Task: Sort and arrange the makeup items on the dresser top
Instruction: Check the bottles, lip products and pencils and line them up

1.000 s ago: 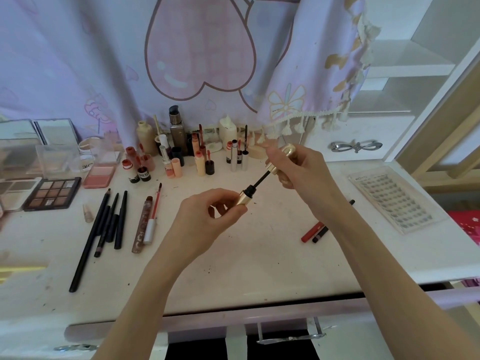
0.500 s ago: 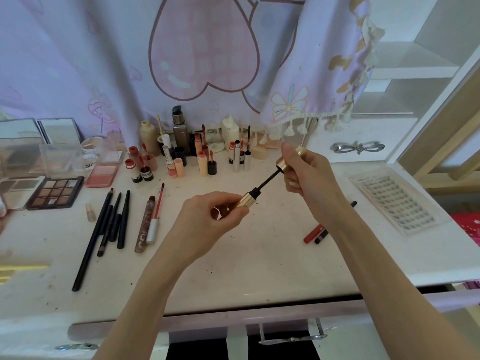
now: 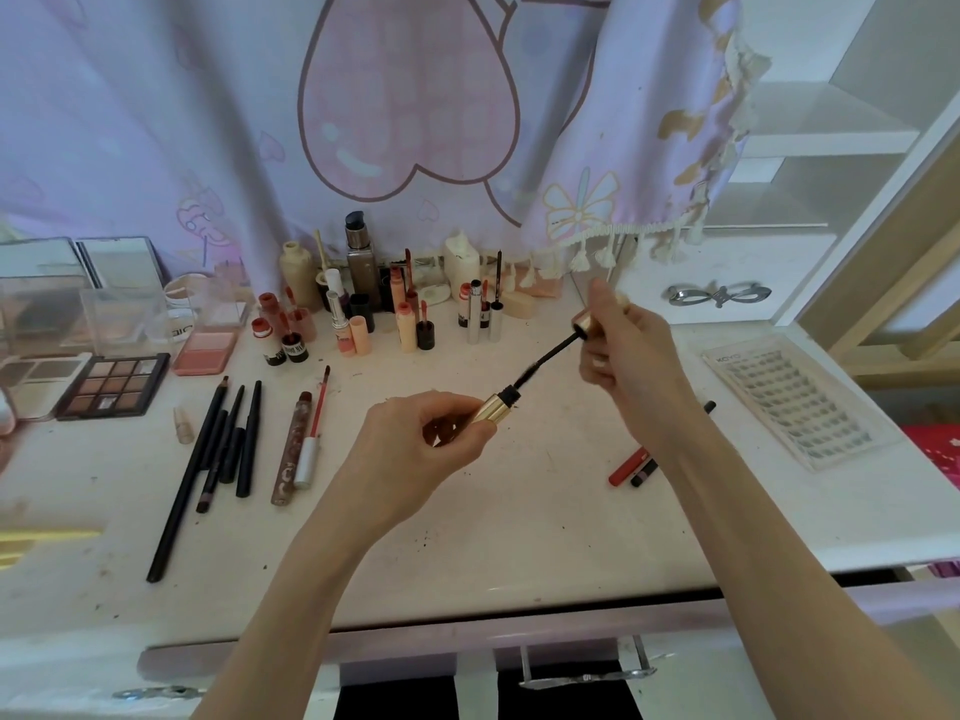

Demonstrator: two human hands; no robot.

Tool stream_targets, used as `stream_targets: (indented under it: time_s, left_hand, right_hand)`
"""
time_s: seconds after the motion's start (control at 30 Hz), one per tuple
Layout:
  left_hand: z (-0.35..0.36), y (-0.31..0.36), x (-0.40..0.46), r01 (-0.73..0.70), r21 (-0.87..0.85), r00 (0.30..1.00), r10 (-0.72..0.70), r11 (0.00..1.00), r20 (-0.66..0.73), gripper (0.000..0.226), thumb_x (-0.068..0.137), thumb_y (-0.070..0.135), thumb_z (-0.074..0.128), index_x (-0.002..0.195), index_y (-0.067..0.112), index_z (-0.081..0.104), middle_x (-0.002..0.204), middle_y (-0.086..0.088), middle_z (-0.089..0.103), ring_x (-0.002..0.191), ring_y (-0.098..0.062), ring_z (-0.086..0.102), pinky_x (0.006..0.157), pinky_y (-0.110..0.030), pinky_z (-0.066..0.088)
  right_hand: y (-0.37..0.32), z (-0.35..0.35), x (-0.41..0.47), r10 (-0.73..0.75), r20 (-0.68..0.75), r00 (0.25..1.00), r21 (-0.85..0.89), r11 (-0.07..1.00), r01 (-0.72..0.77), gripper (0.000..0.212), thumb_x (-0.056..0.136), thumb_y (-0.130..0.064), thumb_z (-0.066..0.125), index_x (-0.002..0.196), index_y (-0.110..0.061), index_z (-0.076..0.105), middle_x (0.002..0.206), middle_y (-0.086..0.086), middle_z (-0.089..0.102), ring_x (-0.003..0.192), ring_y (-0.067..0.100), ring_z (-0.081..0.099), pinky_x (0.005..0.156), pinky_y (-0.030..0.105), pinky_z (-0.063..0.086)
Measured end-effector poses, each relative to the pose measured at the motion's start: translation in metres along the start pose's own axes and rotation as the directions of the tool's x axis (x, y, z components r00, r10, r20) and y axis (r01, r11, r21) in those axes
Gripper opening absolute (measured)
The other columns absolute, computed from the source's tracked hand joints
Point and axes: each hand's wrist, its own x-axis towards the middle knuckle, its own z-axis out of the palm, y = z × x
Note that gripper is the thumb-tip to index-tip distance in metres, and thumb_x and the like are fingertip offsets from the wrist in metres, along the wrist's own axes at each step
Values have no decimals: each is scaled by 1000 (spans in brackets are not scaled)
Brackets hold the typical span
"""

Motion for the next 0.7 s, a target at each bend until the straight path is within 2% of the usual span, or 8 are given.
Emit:
stream_targets:
  time_s: [0.07, 0.13, 0.23, 0.33, 0.4, 0.5, 0.6, 0.7]
  left_hand:
    - [-4, -2, -1, 11, -20, 999, -12, 1000, -30, 18, 84, 25, 64, 85, 43, 60, 71, 11, 64, 62, -5, 52, 57, -15, 42]
    - [-9, -3, 0, 35, -50, 994, -40, 998, -105, 15, 83, 24, 64, 89, 39, 62, 75, 10, 66, 69, -6, 56, 58, -8, 43]
    - [-12, -3, 3, 88, -47, 971, -97, 995, -218, 15, 84, 27, 62, 99, 29, 67, 81, 14, 67, 74, -5, 60, 60, -8, 46]
    - [-17, -9, 3, 180, 65, 945, -154, 982, -290, 22, 86, 33, 60, 104, 23, 68, 79, 20, 59, 74, -1, 57, 63, -11, 41]
    - [-23, -17, 3, 235, 116, 924, -185, 965, -334, 27, 87, 32, 59, 108, 18, 68, 76, 20, 55, 72, 2, 52, 61, -9, 36]
    - [-29, -25, 5, 314, 190, 900, -229, 930, -371, 29, 87, 31, 61, 109, 14, 68, 81, 9, 60, 67, 1, 51, 59, -10, 34]
    - [-29, -31, 11, 388, 238, 868, -266, 891, -420, 34, 84, 33, 64, 111, 11, 64, 95, -4, 68, 81, -13, 58, 72, -22, 43]
    - [-24, -34, 17, 432, 295, 860, -292, 852, -418, 31, 83, 33, 66, 104, 11, 61, 96, -7, 66, 85, -20, 59, 71, -28, 43]
  right_hand:
    - [-5, -6, 2, -33, -34, 999, 27, 999, 34, 43, 97, -34, 48, 60, -16, 36, 39, -14, 28, 38, 6, 23, 41, 18, 24]
    - [-6, -9, 3, -48, -44, 998, 51, 997, 50, 44, 96, -33, 49, 58, -17, 35, 41, -13, 27, 41, 8, 22, 42, 19, 23]
    - [3, -8, 1, -7, -60, 998, 148, 989, 16, 40, 95, -33, 52, 58, -18, 44, 46, -7, 33, 47, 11, 27, 46, 21, 23]
    - [17, -4, -3, 52, -14, 999, 173, 984, -49, 23, 93, -25, 55, 75, -13, 60, 55, -1, 49, 52, 12, 41, 47, 21, 30]
    - [26, 2, -9, 62, 53, 997, 94, 993, -67, 11, 91, -16, 57, 88, -11, 66, 64, 2, 61, 57, 12, 49, 48, 19, 36]
    - [42, 20, -21, 4, 104, 995, -182, 983, 15, 19, 87, -10, 62, 105, -13, 68, 80, 0, 69, 62, 9, 59, 54, 15, 42]
    - [58, 45, -39, -184, 135, 974, -484, 845, 226, 28, 87, -18, 64, 115, -15, 67, 85, -5, 70, 71, 9, 65, 67, 15, 50]
    - [71, 67, -50, -341, 215, 915, -615, 680, 398, 32, 90, -23, 60, 121, -13, 62, 97, 3, 71, 80, 13, 63, 78, 18, 46]
